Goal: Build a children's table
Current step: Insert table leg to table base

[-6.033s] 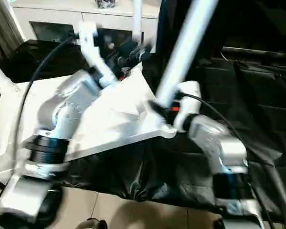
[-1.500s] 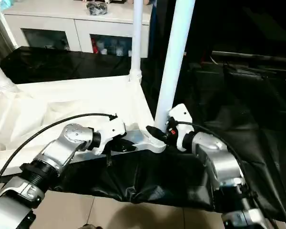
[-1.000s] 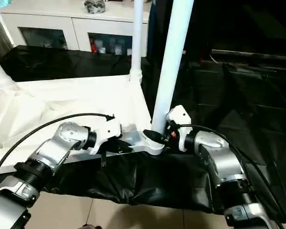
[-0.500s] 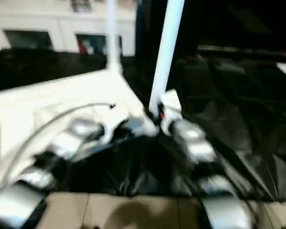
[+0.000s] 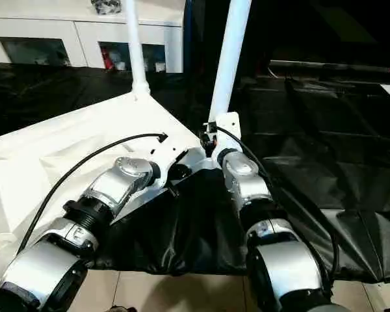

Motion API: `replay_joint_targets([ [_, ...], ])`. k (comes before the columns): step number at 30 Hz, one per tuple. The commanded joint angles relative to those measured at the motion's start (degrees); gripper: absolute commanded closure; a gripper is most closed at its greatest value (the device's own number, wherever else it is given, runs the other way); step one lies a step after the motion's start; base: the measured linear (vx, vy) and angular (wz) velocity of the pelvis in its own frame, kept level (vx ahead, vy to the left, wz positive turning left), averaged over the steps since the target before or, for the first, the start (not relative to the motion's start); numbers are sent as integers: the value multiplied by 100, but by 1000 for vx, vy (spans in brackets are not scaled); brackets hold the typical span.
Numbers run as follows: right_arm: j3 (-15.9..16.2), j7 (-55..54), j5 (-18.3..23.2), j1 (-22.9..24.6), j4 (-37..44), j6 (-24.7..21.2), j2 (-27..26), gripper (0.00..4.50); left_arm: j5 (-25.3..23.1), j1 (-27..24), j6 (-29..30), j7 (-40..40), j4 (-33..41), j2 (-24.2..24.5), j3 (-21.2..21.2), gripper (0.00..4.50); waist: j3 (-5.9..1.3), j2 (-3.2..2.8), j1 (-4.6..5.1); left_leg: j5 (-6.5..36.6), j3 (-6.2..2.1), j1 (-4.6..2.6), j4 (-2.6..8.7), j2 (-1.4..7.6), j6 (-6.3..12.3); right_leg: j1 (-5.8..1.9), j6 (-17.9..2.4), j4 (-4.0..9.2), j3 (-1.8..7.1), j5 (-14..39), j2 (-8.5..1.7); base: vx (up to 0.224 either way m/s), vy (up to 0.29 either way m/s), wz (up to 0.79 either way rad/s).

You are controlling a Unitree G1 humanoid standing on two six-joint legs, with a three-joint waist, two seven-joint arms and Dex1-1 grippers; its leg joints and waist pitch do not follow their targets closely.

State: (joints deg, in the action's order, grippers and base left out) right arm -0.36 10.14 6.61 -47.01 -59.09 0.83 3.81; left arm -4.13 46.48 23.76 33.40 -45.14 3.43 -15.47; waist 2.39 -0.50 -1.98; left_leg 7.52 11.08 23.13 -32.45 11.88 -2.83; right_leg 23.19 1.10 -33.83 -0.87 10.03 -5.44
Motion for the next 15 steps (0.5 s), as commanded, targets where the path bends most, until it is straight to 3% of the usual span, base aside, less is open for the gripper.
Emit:
replay_joint_targets([
  [1, 171, 97, -184, 361, -613, -297, -139, 203, 1, 379, -286, -230, 142, 46, 196, 450, -339, -4, -19, 2431, -42, -177, 393, 29, -140, -121, -966, 470, 11, 1734, -125, 0, 0, 0],
  [8, 12, 257, -124, 249, -668, -153, -89, 136, 8, 325, -350, -40, 229, 47, 141, 450, -337, -5, -1, 2591, -52, -182, 402, 34, -173, -106, -937, 489, 13, 1866, -123, 0, 0, 0],
  [15, 33, 663, -154, 254, -380, 57, 3, 90, 46, 148, -537, 277, 396, 168, 57, 450, -386, 4, -29, 2039, -26, -133, 366, 44, -14, -161, -1123, 417, 22, 1147, -134, 0, 0, 0],
])
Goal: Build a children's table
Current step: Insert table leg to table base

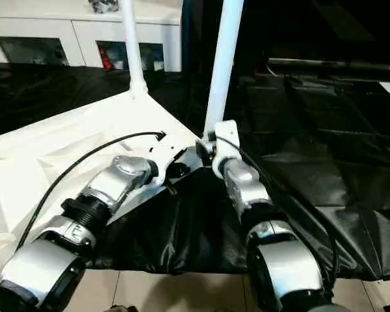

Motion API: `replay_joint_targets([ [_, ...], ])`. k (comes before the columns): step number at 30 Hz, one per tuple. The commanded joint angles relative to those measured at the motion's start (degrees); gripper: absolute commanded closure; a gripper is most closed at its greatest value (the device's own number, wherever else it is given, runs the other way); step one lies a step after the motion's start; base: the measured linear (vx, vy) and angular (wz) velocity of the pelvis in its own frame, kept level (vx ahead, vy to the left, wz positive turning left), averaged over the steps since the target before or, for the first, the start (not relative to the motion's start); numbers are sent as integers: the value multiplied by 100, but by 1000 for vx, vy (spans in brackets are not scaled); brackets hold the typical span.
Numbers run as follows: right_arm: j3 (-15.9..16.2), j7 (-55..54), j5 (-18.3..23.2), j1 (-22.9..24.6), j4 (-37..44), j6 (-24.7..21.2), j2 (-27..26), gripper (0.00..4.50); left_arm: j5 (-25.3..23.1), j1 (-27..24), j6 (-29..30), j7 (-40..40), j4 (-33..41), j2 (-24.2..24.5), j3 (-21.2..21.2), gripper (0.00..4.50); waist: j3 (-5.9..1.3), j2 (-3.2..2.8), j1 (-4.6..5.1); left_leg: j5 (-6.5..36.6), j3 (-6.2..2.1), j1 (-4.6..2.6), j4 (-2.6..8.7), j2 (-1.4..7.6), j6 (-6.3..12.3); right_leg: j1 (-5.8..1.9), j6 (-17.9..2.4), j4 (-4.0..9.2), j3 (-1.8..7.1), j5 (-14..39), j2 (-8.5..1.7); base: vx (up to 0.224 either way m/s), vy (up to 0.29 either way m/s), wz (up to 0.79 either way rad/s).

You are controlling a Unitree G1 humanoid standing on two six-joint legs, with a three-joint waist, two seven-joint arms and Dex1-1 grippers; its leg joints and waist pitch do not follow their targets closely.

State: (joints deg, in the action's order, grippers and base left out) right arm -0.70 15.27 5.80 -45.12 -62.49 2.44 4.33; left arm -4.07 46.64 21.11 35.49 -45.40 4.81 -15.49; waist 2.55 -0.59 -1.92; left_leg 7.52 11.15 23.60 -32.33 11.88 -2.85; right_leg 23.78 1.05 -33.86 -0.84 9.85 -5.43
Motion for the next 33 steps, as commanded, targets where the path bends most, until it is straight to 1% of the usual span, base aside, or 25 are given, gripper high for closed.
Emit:
replay_joint_targets([
  [1, 78, 199, -80, 75, 14, -90, -22, 90, 38, 104, -314, 133, 445, 60, 35, 450, -419, 10, -34, 1811, -33, -153, 342, 41, 43, -247, -1179, 377, 13, 876, -130, 0, 0, 0],
  [2, 78, 199, -80, 75, 14, -90, -22, 65, 38, 104, -314, 133, 445, 60, 35, 450, -425, 12, -41, 1696, -28, -151, 330, 38, 83, -250, -1206, 367, 10, 733, -126, 0, 0, 0],
  [3, 98, 263, -93, 95, 92, -71, 15, 55, 40, 71, -305, 190, 478, 93, 18, 450, -435, -2, -46, 1529, -13, -158, 305, 45, 168, -238, -1303, 339, 11, 440, -121, 0, 0, 0],
  [4, 115, 305, -105, 117, 170, -67, 54, 49, 37, 41, -317, 252, 507, 128, -3, 450, -429, 8, -49, 1406, -3, -140, 294, 41, 245, -251, -1371, 320, 4, 247, -116, 0, 0, 0],
  [5, 153, 426, -119, 164, 303, -66, 119, 45, 63, 1, -285, 345, 554, 170, -6, 450, -424, 5, -58, 1386, -3, -139, 296, 43, 268, -258, -1390, 318, 1, 228, -125, 0, 0, 0],
  [6, 184, 513, -134, 202, 401, -63, 170, 35, 81, -26, -274, 409, 578, 202, -6, 450, -430, -26, -65, 1349, -3, -147, 286, 46, 306, -265, -1413, 307, 2, 175, -125, 0, 0, 0],
  [7, 198, 574, -146, 224, 452, -59, 201, 21, 90, -40, -281, 453, 586, 220, -2, 450, -432, -14, -71, 1330, 2, -160, 281, 54, 330, -266, -1440, 306, 1, 112, -122, 0, 0, 0],
  [9, 238, 705, -154, 299, 617, -85, 271, 21, 66, -64, -308, 509, 602, 274, -30, 450, -427, -10, -87, 1318, 9, -165, 278, 53, 349, -273, -1456, 306, 4, 93, -118, 0, 0, 0],
  [11, 301, 979, -159, 508, 1042, -202, 430, 21, 37, -114, -379, 646, 640, 375, -74, 450, -423, -23, -109, 1352, 9, -180, 281, 58, 353, -270, -1454, 317, 5, 142, -112, 0, 0, 0],
  [12, 321, 1055, -157, 573, 1169, -242, 478, 21, 35, -128, -398, 691, 652, 400, -85, 450, -417, -18, -125, 1370, 9, -180, 284, 61, 347, -273, -1427, 317, 8, 160, -111, 0, 0, 0],
  [13, 348, 1252, -154, 754, 1517, -370, 604, 21, 35, -162, -423, 803, 684, 458, -107, 450, -425, -48, -132, 1351, 6, -186, 279, 57, 326, -270, -1426, 307, 12, 164, -112, 0, 0, 0],
  [14, 365, 1331, -142, 835, 1671, -430, 662, 21, 33, -175, -432, 853, 694, 481, -122, 450, -410, -27, -145, 1377, 11, -186, 287, 58, 321, -272, -1388, 330, 11, 195, -100, 0, 0, 0],
  [16, 407, 1531, -107, 1047, 2077, -595, 813, 21, 18, -212, -439, 992, 733, 533, -159, 450, -410, -17, -173, 1413, 10, -190, 285, 58, 282, -273, -1348, 325, 20, 275, -108, 0, 0, 0],
  [18, 428, 1675, -76, 1167, 2294, -682, 920, 21, 7, -233, -455, 1113, 739, 567, -207, 450, -410, -49, -173, 1477, 2, -196, 291, 61, 225, -266, -1323, 330, 20, 386, -110, 0, 0, 0],
  [21, 438, 1973, 13, 1404, 2735, -849, 1132, 21, -27, -297, -466, 1394, 801, 658, -340, 450, -396, -30, -165, 1648, -3, -190, 303, 52, 168, -269, -1268, 361, 19, 621, -104, 0, 0, 0],
  [22, 442, 2030, 30, 1456, 2835, -888, 1179, 21, -35, -310, -470, 1447, 813, 677, -369, 450, -392, -47, -165, 1690, -6, -195, 307, 58, 156, -255, -1250, 365, 24, 690, -108, 0, 0, 0],
  [25, 445, 2242, 128, 1594, 3131, -1065, 1289, 21, -41, -356, -491, 1593, 875, 727, -430, 450, -394, -33, -174, 1669, 0, -204, 298, 58, 157, -249, -1258, 366, 29, 665, -104, 0, 0, 0],
  [26, 477, 2453, 188, 1708, 3378, -1200, 1383, 21, -51, -385, -504, 1672, 910, 756, -457, 450, -398, -47, -172, 1666, -4, -198, 301, 60, 150, -250, -1266, 362, 27, 673, -111, 0, 0, 0],
  [27, 489, 2538, 210, 1756, 3487, -1267, 1419, 21, -58, -393, -507, 1697, 916, 763, -464, 450, -395, -35, -180, 1648, -4, -201, 298, 60, 167, -253, -1260, 360, 27, 629, -100, 0, 0, 0],
  [28, 517, 2648, 221, 1810, 3612, -1318, 1468, 21, -65, -408, -518, 1743, 935, 779, -478, 450, -395, -40, -191, 1649, -8, -198, 300, 66, 172, -255, -1257, 357, 26, 627, -105, 0, 0, 0],
  [29, 536, 2713, 221, 1834, 3672, -1343, 1499, 21, -68, -417, -524, 1772, 942, 787, -487, 450, -395, -33, -186, 1627, -10, -192, 302, 64, 171, -259, -1254, 354, 24, 625, -104, 0, 0, 0],
  [30, 602, 2931, 255, 1895, 3830, -1426, 1583, 21, -65, -449, -525, 1848, 997, 819, -520, 450, -395, -39, -185, 1650, -10, -196, 302, 63, 163, -249, -1258, 355, 22, 660, -103, 0, 0, 0],
  [31, 602, 2931, 255, 1895, 3830, -1426, 1583, 21, -65, -449, -525, 1848, 997, 819, -520, 450, -393, -38, -188, 1681, -13, -198, 304, 67, 157, -254, -1260, 357, 22, 684, -103, 0, 0, 0],
  [32, 630, 3012, 259, 1919, 3903, -1480, 1621, 21, -61, -468, -521, 1884, 1028, 835, -539, 450, -393, -23, -179, 1697, -7, -196, 299, 62, 156, -245, -1258, 360, 26, 724, -107, 0, 0, 0],
  [33, 648, 3042, 241, 1932, 3958, -1519, 1646, 21, -58, -491, -528, 1931, 1069, 854, -560, 450, -394, -28, -188, 1672, -11, -199, 298, 63, 148, -250, -1253, 359, 26, 763, -112, 0, 0, 0],
])
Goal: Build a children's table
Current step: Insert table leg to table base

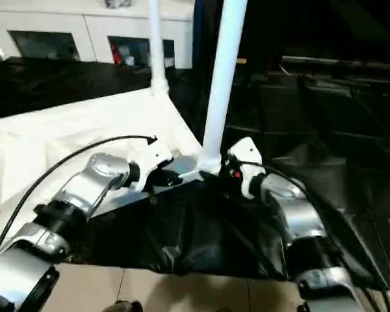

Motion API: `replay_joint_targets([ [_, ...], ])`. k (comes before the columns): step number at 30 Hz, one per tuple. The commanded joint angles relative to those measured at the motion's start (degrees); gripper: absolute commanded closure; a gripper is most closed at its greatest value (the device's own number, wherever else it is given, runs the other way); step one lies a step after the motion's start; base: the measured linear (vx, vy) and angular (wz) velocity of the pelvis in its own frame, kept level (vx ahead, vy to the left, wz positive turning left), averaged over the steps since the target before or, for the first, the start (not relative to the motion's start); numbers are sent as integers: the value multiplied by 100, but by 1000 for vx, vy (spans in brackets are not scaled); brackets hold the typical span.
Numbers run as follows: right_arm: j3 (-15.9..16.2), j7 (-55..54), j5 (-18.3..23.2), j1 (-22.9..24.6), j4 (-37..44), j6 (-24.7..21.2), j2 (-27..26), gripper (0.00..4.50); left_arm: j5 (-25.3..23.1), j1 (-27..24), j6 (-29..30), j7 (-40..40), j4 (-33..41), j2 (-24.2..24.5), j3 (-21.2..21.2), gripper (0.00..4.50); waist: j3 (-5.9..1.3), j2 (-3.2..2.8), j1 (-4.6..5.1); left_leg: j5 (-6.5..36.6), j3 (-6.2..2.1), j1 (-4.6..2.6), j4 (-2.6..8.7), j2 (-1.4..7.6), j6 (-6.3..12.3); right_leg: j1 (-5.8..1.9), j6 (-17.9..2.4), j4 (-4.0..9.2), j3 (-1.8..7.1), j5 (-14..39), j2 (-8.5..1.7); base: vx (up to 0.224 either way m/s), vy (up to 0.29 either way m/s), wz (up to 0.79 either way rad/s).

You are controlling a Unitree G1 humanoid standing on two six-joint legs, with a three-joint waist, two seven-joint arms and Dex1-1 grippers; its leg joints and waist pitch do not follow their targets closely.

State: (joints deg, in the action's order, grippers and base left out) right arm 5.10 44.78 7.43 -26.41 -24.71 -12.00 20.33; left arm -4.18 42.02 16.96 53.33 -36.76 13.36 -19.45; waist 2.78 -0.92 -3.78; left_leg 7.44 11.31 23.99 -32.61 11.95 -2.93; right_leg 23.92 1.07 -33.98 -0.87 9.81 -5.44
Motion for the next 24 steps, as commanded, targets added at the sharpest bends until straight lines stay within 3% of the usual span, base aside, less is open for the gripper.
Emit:
replay_joint_targets([
  [1, 69, 91, 73, 58, 178, -73, 48, 21, -48, -33, -118, 154, 209, 0, -167, 450, -419, 5, -1, 1664, -26, -236, 322, 58, 152, -260, -1260, 368, 33, 759, -114, 0, 0, 0],
  [2, 72, 89, 65, 55, 174, -70, 50, 21, -48, -37, -124, 165, 214, 3, -172, 450, -420, 24, 1, 1653, -23, -234, 322, 59, 156, -259, -1262, 369, 32, 755, -113, 0, 0, 0],
  [9, 61, -13, -54, -41, 157, -227, 90, 21, -37, -207, -68, 436, 515, 89, -288, 450, -428, 0, -23, 1568, -25, -242, 313, 59, 129, -256, -1258, 351, 32, 700, -111, 0, 0, 0],
  [10, 72, 38, -52, -39, 158, -246, 97, 21, -39, -232, -80, 466, 536, 98, -308, 450, -429, 40, -33, 1547, -20, -239, 305, 56, 146, -261, -1259, 343, 32, 696, -115, 0, 0, 0],
  [19, 156, 247, -20, -72, 97, -241, 109, 21, -19, -359, -33, 686, 785, 188, -391, 450, -437, 34, -97, 1350, -13, -240, 287, 62, 211, -261, -1248, 318, 35, 580, -114, 0, 0, 0],
  [24, 190, 312, -58, -76, 64, -172, 117, 79, -13, -408, -20, 771, 867, 238, -432, 450, -439, 36, -101, 1394, -14, -242, 285, 57, 178, -261, -1224, 318, 36, 636, -115, 0, 0, 0],
])
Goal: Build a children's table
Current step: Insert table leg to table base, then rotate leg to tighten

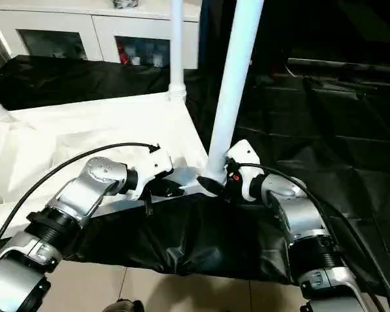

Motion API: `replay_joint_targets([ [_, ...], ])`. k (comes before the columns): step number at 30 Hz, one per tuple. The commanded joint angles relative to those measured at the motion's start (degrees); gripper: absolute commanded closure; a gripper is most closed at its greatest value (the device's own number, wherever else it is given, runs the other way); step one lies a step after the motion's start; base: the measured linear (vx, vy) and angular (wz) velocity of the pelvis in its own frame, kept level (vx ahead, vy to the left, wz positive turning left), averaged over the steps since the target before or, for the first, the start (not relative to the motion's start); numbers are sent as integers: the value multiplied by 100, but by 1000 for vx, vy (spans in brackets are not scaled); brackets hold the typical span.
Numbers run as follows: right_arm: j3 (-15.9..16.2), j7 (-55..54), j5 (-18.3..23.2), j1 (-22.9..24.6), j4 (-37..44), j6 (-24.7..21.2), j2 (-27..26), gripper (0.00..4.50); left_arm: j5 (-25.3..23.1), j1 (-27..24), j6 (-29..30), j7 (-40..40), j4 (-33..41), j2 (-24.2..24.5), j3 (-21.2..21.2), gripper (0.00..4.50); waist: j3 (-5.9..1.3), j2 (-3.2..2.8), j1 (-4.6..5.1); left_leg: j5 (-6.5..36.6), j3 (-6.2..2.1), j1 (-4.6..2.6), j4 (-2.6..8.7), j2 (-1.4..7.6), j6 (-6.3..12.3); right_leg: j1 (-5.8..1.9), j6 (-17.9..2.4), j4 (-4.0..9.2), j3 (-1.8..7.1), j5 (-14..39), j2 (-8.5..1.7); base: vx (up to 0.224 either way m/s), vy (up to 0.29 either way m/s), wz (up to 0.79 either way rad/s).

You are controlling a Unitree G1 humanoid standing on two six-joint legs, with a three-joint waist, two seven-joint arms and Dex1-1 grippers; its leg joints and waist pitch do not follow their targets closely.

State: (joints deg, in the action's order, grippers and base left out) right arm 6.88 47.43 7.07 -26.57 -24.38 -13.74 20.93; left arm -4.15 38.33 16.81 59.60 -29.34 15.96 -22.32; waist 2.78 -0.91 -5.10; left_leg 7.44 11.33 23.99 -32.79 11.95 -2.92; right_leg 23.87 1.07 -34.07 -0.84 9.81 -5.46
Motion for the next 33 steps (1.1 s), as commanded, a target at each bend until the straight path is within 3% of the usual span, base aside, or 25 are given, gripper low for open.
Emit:
replay_joint_targets([
  [1, 16, 58, -26, -58, 19, 13, 58, 91, -19, -48, 1, 151, 140, -17, -148, 450, -434, 41, 33, 1412, -15, -243, 304, 59, 178, -253, -1225, 332, 34, 666, -113, 0, 0, 0],
  [10, 98, 191, -47, -39, -14, 54, 78, 166, -14, -96, 53, 298, 265, 92, -191, 450, -445, 43, 38, 1323, -17, -236, 289, 52, 210, -264, -1242, 311, 31, 597, -111, 0, 0, 0],
  [13, 103, 175, -50, -30, -61, 58, 34, 172, -17, -91, 89, 161, 237, 59, -128, 450, -449, 38, 39, 1260, -17, -235, 283, 52, 228, -266, -1260, 300, 31, 511, -110, 0, 0, 0],
  [15, -4, -108, -8, -34, -184, 35, -169, 174, 14, -20, 149, -301, 42, -134, 100, 450, -444, 36, 44, 1263, -18, -228, 279, 52, 230, -265, -1289, 294, 30, 464, -108, 0, 0, 0],
  [18, -164, -796, -60, -128, -513, 43, -542, 175, 81, 145, 264, -1009, -321, -437, 451, 450, -429, 41, 66, 1484, -9, -239, 287, 38, 135, -230, -1251, 335, 37, 845, -114, 0, 0, 0],
  [22, -434, -2275, -165, -488, -1390, 189, -1325, 175, 130, 515, 355, -2287, -1000, -953, 928, 450, -417, 37, 132, 1952, -39, -261, 319, 16, -158, -182, -1058, 404, 28, 1647, -126, 0, 0, 0],
  [25, -606, -3316, -211, -837, -2039, 300, -1810, 176, 169, 718, 216, -2892, -1343, -1240, 1103, 450, -412, 42, 183, 2154, -62, -272, 340, 12, -205, -167, -920, 454, 16, 1870, -115, 0, 0, 0],
  [30, -667, -3592, -287, -1028, -2366, 642, -2097, 176, 41, 803, -147, -2945, -1502, -1353, 1042, 450, -422, 51, 190, 2056, -59, -229, 341, 5, -80, -188, -879, 446, 13, 1599, -117, 0, 0, 0],
  [31, -714, -3571, -290, -1084, -2475, 714, -2143, 141, 20, 815, -201, -2896, -1548, -1370, 1017, 450, -420, 42, 181, 2039, -52, -237, 341, 14, -56, -180, -879, 452, 16, 1573, -120, 0, 0, 0],
  [33, -766, -3553, -284, -1163, -2619, 806, -2176, 141, 13, 797, -304, -2740, -1568, -1370, 960, 450, -420, 48, 189, 2042, -50, -222, 341, 6, -33, -192, -887, 451, 12, 1613, -123, 0, 0, 0],
])
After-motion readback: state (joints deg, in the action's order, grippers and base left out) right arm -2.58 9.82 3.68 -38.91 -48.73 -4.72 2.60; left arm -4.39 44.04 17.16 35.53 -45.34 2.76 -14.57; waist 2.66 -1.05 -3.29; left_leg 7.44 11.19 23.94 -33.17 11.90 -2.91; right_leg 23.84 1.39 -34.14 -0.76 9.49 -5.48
